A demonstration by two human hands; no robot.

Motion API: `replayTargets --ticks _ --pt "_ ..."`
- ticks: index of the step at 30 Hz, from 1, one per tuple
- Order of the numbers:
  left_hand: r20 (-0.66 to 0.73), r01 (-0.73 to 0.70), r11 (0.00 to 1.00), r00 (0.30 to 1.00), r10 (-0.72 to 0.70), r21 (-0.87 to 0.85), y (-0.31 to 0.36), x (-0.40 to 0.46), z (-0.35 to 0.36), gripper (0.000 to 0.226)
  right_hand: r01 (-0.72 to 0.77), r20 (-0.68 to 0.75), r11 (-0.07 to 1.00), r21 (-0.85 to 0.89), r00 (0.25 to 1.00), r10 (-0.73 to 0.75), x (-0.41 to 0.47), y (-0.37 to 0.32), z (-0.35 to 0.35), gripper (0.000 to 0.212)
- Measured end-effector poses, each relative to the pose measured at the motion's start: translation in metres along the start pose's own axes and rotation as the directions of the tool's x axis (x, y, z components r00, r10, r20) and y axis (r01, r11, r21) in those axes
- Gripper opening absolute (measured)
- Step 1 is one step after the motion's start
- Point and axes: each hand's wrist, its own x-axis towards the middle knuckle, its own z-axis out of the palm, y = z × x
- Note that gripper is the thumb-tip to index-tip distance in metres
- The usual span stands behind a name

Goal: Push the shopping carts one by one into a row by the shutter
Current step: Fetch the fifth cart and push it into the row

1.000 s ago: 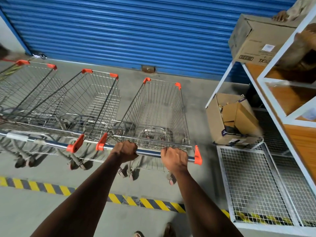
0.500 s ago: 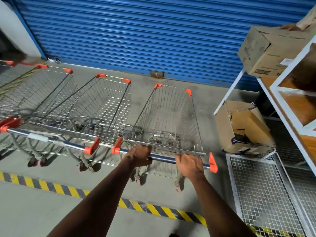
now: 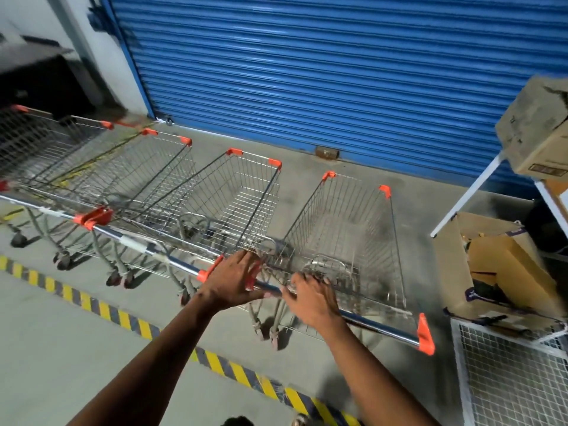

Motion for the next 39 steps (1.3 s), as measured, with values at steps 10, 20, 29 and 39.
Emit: replayTargets --ticks 10,20,29,39 --pt "0.096 0.042 0.926 0.992 -0.084 0.376 -0.101 -0.034 0.002 0.102 -0.06 0.069 0.994 0.088 0.996 0.054 0.043 -0.097 0.031 0.056" --pt "0.207 -0.116 0.899 0.978 0.029 0.422 -0.145 -0.017 0.012 0.082 -0.357 -0.138 0.934 0.008 0.925 0.354 0.053 -0.144 0.058 0.053" --pt "0.229 -0.167 0.947 0.968 0.104 0.273 -0.155 -0.012 0.017 0.035 -0.4 -0.328 0.911 0.096 0.852 0.408 0.063 -0.161 0.086 0.047" --pt "0.183 -0.186 0.933 0.974 0.134 0.309 -0.139 0.008 0.021 0.022 -0.384 -0.254 0.923 0.029 0.89 0.379 0.074 -0.165 0.098 0.05"
